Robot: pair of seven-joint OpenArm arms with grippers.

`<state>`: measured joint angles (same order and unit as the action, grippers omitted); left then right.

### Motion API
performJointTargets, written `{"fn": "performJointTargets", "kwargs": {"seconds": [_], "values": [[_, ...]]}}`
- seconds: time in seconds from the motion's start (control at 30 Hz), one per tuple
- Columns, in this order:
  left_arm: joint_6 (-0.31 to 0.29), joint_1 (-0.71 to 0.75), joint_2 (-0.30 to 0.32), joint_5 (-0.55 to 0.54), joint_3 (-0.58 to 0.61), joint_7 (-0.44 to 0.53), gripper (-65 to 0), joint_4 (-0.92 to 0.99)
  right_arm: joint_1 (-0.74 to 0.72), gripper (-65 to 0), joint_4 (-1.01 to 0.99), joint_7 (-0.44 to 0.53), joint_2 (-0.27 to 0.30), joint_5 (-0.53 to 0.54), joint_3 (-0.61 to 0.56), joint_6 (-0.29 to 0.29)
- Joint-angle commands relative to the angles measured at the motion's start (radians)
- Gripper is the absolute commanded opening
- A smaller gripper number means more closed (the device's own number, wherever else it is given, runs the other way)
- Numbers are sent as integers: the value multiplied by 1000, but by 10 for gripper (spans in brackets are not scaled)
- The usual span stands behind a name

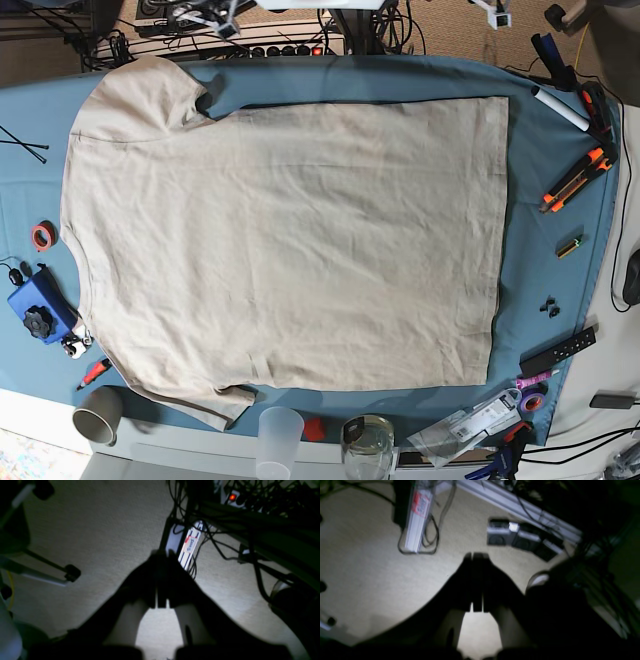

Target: Fold the T-shirt properly

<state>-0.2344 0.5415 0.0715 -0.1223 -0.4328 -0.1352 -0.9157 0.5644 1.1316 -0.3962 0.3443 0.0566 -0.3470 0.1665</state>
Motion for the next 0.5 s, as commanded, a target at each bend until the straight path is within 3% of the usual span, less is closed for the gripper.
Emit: {"fn": "performJointTargets", "kwargs": {"seconds": [0.0, 0.2, 0.33, 0.47], "values": [[-3, 31, 10, -23, -2, -8, -650, -30, 26, -650, 38, 6, 21, 6, 7, -10], [-3, 142, 12, -63, -2, -33, -650, -212, 165, -650, 195, 3, 47, 8, 156, -17], [-3, 222, 12, -78, -2, -33, -650, -355, 253, -650, 292, -8, 50, 100, 307, -14], [-2, 288, 12, -77, -2, -33, -650, -500, 311, -650, 378, -66, 50, 179, 460, 43]]}}
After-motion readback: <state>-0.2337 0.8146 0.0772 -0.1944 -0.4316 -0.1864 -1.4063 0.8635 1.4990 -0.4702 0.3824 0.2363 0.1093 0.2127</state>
